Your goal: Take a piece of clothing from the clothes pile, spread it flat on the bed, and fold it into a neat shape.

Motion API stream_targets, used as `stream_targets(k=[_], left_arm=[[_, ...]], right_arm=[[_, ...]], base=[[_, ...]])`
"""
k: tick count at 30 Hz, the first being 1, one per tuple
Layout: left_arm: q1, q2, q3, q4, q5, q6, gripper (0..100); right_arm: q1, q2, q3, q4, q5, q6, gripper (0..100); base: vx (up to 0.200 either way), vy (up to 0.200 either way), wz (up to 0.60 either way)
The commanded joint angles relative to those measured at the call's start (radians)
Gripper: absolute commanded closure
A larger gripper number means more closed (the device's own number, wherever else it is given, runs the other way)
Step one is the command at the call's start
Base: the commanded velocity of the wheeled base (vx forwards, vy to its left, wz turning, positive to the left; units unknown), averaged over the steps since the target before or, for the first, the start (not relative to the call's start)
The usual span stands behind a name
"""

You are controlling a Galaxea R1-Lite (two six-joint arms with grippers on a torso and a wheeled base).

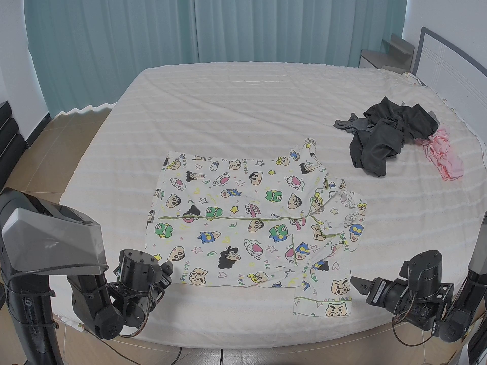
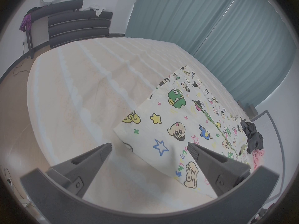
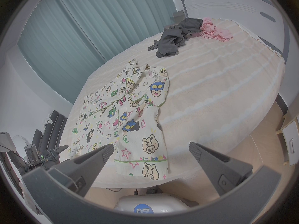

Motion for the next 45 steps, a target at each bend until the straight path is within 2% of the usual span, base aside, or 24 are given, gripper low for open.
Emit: stream_targets(k=[1,4,12,13,24,27,31,35,40,45], left_arm=[[0.005,0.074,-0.024,-0.032,0.026,0.019,0],[0.006,0.100,-0.046,-0.047,0.033,0.054,0],[0.003,0.108,-0.073,-0.047,0.033,0.056,0],[0.005,0.108,-0.073,-0.047,0.033,0.056,100],[0.002,0.103,-0.053,-0.049,0.033,0.054,100],[0.008,0.095,-0.030,-0.049,0.032,0.046,100],[0.026,0.069,0.017,-0.090,0.032,0.046,100],[0.052,0.045,0.078,-0.182,0.032,0.051,100],[0.060,0.039,0.123,-0.224,0.032,0.056,100],[0.079,0.039,0.128,-0.232,0.030,0.056,100]], right_arm=[[0.000,0.002,0.018,-0.002,0.000,0.002,0],[0.000,0.002,0.018,-0.002,0.000,0.002,0],[0.000,0.002,0.018,-0.002,0.003,0.002,0],[0.000,0.003,0.018,0.000,0.003,0.002,0],[-0.001,0.025,0.018,0.009,0.020,0.037,0],[-0.001,0.028,0.018,0.014,0.052,0.040,0],[-0.010,0.064,0.018,0.009,0.137,0.040,0],[-0.017,0.166,0.018,-0.009,0.141,0.026,0],[-0.032,0.281,0.016,-0.134,0.154,0.023,0],[-0.055,0.390,0.018,-0.270,0.161,-0.058,0]], base=[[0.000,0.000,0.00],[0.000,0.000,0.00],[0.000,0.000,0.00],[0.000,0.000,0.00],[0.000,0.000,0.00],[0.000,0.000,0.00],[0.000,0.000,0.00],[0.000,0.000,0.00],[0.000,0.000,0.00],[0.000,0.000,0.00]])
